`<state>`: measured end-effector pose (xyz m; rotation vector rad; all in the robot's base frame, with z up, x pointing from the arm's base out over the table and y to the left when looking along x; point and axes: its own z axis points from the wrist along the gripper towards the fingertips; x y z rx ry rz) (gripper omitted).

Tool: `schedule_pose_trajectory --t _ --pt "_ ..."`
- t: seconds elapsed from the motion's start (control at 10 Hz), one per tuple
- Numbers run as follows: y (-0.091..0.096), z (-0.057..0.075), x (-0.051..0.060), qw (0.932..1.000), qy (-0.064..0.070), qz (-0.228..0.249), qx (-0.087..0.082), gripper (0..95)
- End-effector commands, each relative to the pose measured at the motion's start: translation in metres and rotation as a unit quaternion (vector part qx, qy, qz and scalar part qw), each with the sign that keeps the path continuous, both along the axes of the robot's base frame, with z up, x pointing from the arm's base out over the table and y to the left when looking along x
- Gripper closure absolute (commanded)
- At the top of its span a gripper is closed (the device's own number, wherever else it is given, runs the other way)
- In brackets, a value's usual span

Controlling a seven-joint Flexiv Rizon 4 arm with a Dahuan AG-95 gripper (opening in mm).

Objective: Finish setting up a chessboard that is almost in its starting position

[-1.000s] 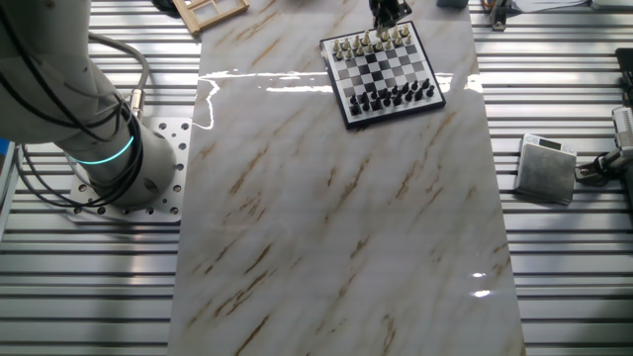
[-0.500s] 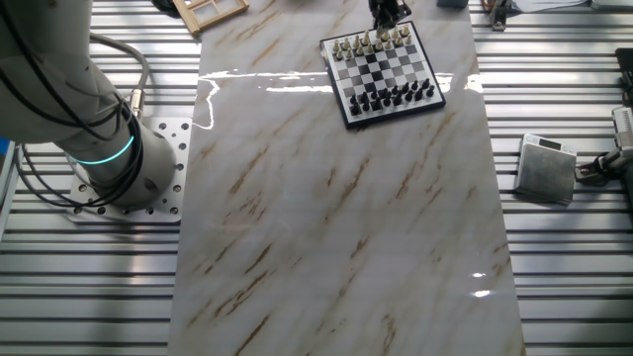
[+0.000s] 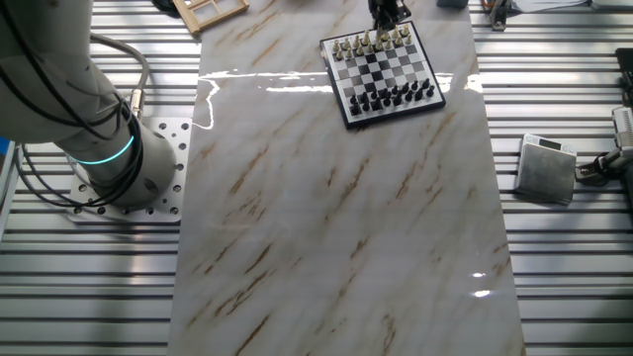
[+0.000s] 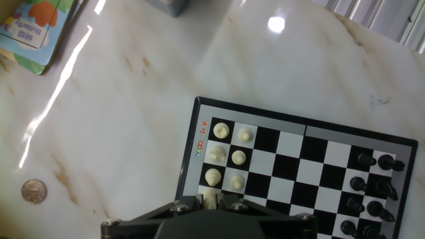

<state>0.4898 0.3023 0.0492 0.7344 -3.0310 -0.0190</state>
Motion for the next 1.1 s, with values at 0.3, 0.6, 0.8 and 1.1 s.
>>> schedule_pose_trajectory --t 0.3,0.6,0.8,1.1 --pt "-0.0001 -0.0014 -0.0005 1.0 -0.002 0.002 0.0 95.0" --pt "0.0003 -0.0023 -0.0019 1.0 -0.003 0.003 0.0 95.0" --pt "0.0007 -0.0034 -0.0032 1.0 -0.004 0.003 0.0 95.0" --pt "0.0007 -0.0043 -0.0036 1.0 -0.004 0.004 0.0 95.0"
